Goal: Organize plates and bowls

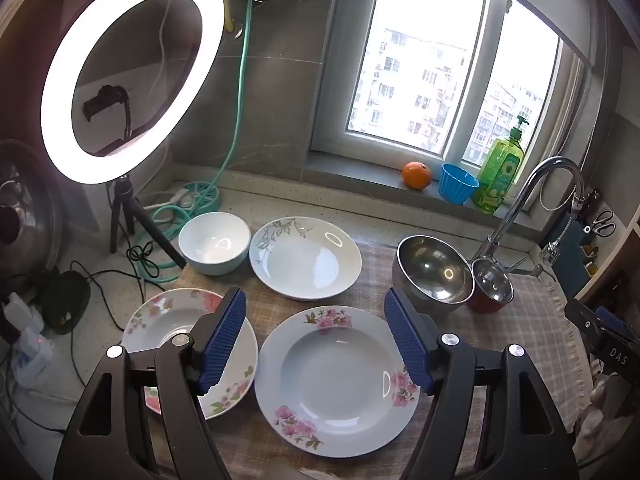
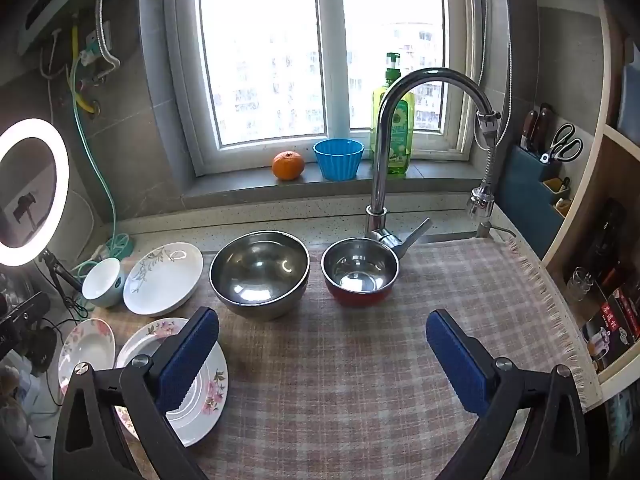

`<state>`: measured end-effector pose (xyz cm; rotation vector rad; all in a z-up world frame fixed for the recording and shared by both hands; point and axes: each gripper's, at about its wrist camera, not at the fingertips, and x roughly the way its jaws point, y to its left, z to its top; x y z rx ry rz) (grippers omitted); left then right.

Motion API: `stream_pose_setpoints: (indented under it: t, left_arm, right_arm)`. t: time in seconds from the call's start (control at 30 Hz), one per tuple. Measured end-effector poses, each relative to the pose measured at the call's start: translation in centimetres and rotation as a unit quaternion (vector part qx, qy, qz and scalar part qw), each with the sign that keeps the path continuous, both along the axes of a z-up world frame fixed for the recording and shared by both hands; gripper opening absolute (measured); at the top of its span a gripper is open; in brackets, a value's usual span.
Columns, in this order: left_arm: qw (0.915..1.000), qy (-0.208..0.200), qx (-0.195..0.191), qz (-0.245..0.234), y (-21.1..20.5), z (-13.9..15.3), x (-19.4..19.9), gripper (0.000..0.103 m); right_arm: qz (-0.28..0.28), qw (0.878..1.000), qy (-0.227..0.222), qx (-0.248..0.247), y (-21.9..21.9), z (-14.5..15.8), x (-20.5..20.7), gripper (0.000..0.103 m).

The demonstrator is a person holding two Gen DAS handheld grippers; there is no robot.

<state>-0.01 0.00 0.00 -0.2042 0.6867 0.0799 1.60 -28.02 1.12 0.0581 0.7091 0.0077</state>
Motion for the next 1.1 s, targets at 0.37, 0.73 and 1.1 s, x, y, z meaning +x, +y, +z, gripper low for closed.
stream_pose_setpoints:
  t: [0.37,0.73,1.1]
  left_arm:
    - [1.0,0.003,0.002,-0.003,0.4,-0.4,0.0,0.072]
    - [1.0,0.006,0.002,0.002,-0.1,-0.5,0.1,0.072]
    - [1.0,0.005,-0.002,0.003,0.1,-0.4,0.1,0.072]
  right_arm:
    - [-0.004,1.0,-0.008,-0.004,0.2,0.2,-0.1,0.103]
    - [0.0,1.0,-0.012,-0.006,0.5,0.2,0.1,0.103]
    - [0.0,1.0,-0.015,-0.008,0.7,0.3,0.1,0.103]
